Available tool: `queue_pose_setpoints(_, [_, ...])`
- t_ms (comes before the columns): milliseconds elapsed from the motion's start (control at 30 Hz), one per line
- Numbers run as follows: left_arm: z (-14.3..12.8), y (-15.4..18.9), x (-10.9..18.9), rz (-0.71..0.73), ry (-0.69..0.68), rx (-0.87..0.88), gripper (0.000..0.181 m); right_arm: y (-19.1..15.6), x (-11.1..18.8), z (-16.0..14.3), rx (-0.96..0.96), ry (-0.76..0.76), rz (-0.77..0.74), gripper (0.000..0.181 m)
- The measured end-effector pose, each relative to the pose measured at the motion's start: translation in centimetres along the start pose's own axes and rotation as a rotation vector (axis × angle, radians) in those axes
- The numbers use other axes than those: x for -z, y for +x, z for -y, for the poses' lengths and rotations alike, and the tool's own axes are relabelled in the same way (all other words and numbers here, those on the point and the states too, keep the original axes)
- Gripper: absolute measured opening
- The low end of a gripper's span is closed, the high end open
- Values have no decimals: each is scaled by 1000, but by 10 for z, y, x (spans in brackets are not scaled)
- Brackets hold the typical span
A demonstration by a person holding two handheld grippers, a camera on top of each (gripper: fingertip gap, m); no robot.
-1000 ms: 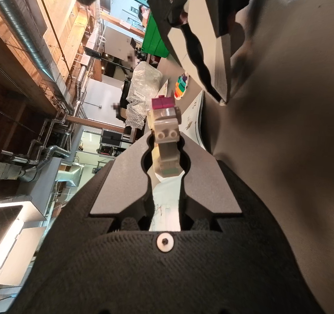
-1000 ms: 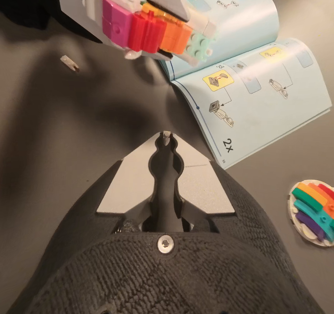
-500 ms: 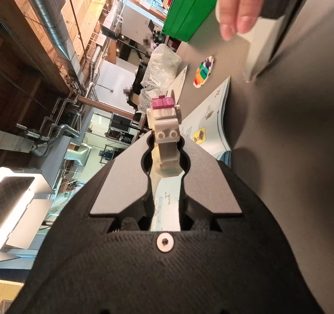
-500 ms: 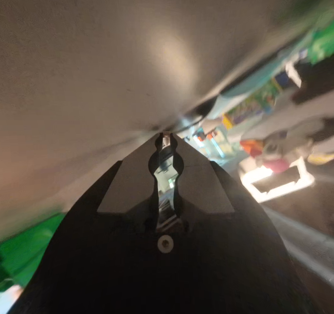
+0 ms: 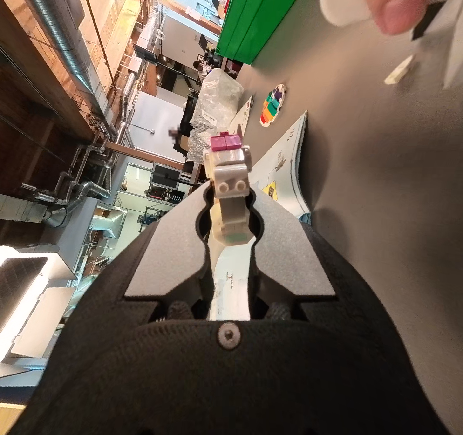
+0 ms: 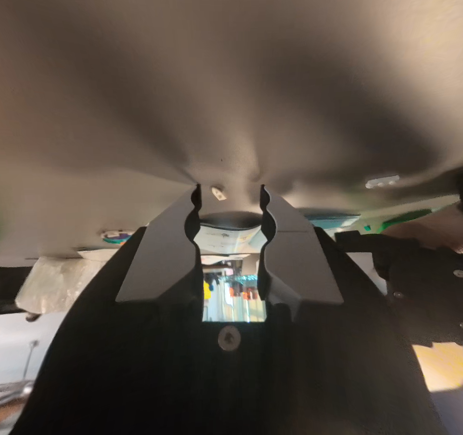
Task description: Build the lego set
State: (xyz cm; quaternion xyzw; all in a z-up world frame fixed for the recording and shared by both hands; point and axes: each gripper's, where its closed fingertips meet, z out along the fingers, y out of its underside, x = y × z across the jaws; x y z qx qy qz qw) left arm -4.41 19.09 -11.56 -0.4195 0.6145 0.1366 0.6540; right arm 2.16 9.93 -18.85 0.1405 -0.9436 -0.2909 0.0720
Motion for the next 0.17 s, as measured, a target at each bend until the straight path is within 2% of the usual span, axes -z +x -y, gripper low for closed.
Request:
queue_pose_setpoints(100, [-1, -2, 1, 6, -4, 8, 24, 3, 11, 2, -171, 53, 11, 52])
queue_pose_setpoints(167, [-2, -3, 1, 10, -7, 15, 24, 7, 20, -1, -476, 105, -5, 54])
